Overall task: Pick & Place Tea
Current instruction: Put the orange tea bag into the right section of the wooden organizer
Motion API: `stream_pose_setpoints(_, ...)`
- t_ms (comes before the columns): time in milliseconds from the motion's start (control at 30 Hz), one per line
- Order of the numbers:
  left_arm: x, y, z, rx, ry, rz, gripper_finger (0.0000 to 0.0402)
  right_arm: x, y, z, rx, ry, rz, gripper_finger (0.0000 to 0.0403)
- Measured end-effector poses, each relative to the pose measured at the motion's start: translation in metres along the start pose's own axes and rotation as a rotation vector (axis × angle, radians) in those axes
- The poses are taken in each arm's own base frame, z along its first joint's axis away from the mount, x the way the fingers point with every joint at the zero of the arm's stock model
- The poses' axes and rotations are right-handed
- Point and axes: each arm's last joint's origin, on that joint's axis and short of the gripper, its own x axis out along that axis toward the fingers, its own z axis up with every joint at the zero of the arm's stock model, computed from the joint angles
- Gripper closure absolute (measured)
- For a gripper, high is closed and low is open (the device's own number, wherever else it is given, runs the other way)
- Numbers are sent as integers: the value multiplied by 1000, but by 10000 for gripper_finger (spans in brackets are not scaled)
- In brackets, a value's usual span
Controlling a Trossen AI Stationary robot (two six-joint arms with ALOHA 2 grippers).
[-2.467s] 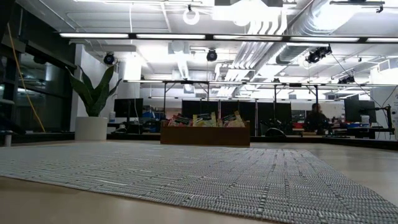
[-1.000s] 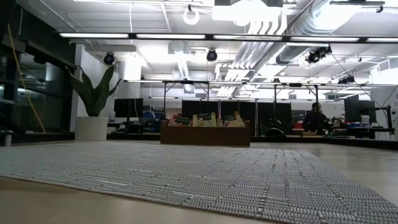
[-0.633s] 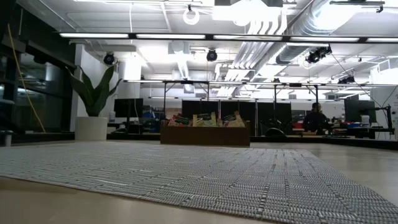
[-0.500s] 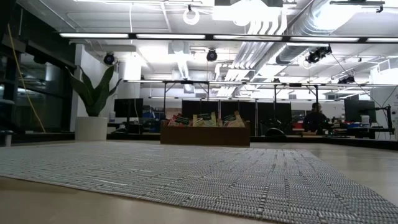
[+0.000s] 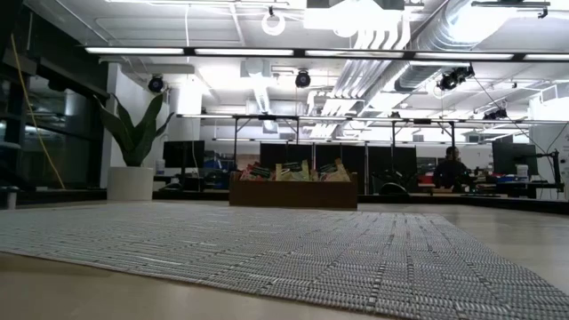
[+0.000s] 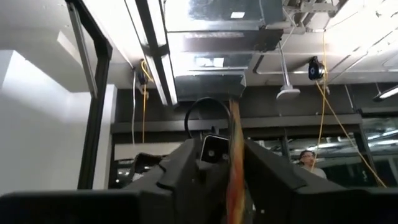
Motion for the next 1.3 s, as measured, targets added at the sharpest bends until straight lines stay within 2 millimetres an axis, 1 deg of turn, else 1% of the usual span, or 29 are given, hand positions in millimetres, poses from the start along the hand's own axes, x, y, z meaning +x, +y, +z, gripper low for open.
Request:
stream_pose_setpoints(200, -1, 3, -16, 16, 161, 11, 401, -15, -2, 14, 13, 128, -44, 224)
stream_pose_setpoints(300, -2, 3, -21, 16, 220, -18, 401, -23, -3, 21, 37, 208, -52, 210)
stream_pose_setpoints(367, -3, 4, -24, 18, 257, -14, 401, -24, -4, 28, 52, 294, -60, 206)
stream_pose_setpoints(467, -4, 5, -29, 24, 311, -10, 401, -19, -4, 43, 62, 448, -63, 207)
stream_pose_setpoints(633, -8, 7, -36, 58, 430, 3, 401, 1, -2, 69, 51, 721, -45, 210)
stream_pose_setpoints(700, -10, 6, -30, 89, 500, 14, 401, 11, -1, 76, 37, 832, -33, 210)
stream_pose_setpoints(800, -14, 3, -12, 156, 557, 42, 401, 26, 0, 81, 20, 1004, -11, 210)
stream_pose_setpoints(900, -17, 2, -5, 203, 590, 58, 401, 42, 1, 77, -12, 1156, 1, 210)
stream_pose_setpoints(1100, -23, 7, -12, 266, 683, 139, 401, 78, 2, 60, -114, 1337, 29, 210)
stream_pose_setpoints(1200, -28, 9, -17, 280, 752, 151, 401, 92, 1, 48, -168, 1413, 22, 210)
stream_pose_setpoints(1300, -29, 9, -18, 281, 767, 152, 401, 103, 2, 32, -183, 1466, 38, 210)
